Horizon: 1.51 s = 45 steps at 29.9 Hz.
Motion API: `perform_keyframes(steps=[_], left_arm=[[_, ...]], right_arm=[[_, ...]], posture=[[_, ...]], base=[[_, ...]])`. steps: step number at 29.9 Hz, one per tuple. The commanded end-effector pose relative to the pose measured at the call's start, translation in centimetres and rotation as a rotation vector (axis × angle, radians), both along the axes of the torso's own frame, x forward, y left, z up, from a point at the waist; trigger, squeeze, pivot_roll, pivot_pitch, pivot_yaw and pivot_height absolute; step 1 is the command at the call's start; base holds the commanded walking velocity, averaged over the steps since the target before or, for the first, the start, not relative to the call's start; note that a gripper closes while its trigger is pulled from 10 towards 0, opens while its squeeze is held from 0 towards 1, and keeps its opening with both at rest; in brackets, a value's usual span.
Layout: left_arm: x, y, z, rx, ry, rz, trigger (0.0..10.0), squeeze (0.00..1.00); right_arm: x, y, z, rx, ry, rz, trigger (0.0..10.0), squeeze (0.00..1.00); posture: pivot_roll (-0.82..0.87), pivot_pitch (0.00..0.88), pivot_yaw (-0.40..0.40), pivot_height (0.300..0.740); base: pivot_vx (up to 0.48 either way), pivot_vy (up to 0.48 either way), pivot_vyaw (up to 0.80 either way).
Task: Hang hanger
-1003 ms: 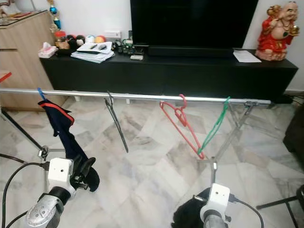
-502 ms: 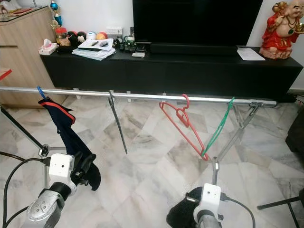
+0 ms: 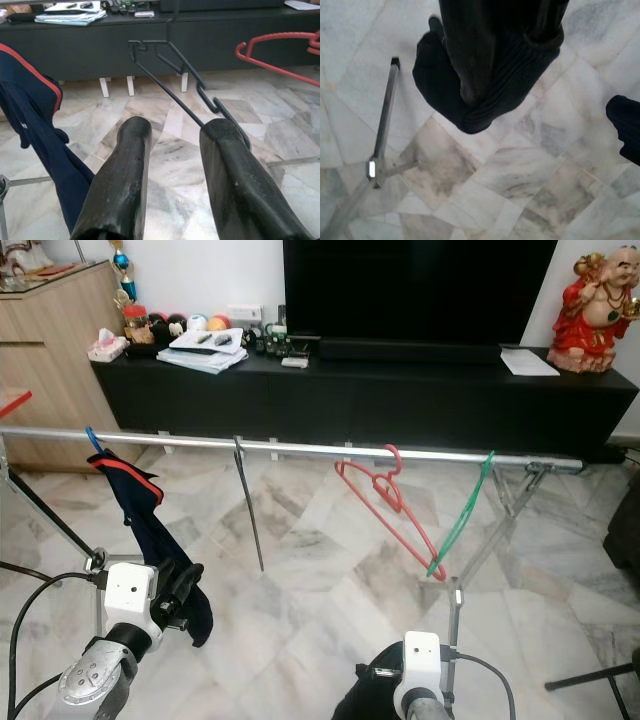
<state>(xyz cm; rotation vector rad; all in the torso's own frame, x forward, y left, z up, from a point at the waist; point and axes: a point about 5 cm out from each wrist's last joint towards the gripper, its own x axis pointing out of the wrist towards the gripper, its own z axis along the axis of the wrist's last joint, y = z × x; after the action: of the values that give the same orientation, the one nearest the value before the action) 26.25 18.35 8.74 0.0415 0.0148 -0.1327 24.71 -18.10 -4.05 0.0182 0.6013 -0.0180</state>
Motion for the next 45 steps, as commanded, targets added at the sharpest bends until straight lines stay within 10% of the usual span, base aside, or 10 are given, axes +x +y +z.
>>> perform_keyframes(steps=[1, 45], left_arm=[[0.3, -0.3, 0.3, -0.008, -0.004, -0.011, 10.0, 0.0], [2.2, 0.8, 2.7, -0.13, 0.049, -0.009, 10.0, 0.0]], right_arm=[[0.0, 0.2, 0.0, -0.005, 0.006, 0.026, 10.0, 0.0], [-0.6, 1.7, -0.6, 0.014, 0.034, 0.065, 10.0, 0.0]], posture=[[0.06, 0.025, 0.002, 0.74], [0.07, 0.077, 0.032, 0.74]], base=[[0.27, 0.0, 0.0], [0.148, 0.0, 0.0]])
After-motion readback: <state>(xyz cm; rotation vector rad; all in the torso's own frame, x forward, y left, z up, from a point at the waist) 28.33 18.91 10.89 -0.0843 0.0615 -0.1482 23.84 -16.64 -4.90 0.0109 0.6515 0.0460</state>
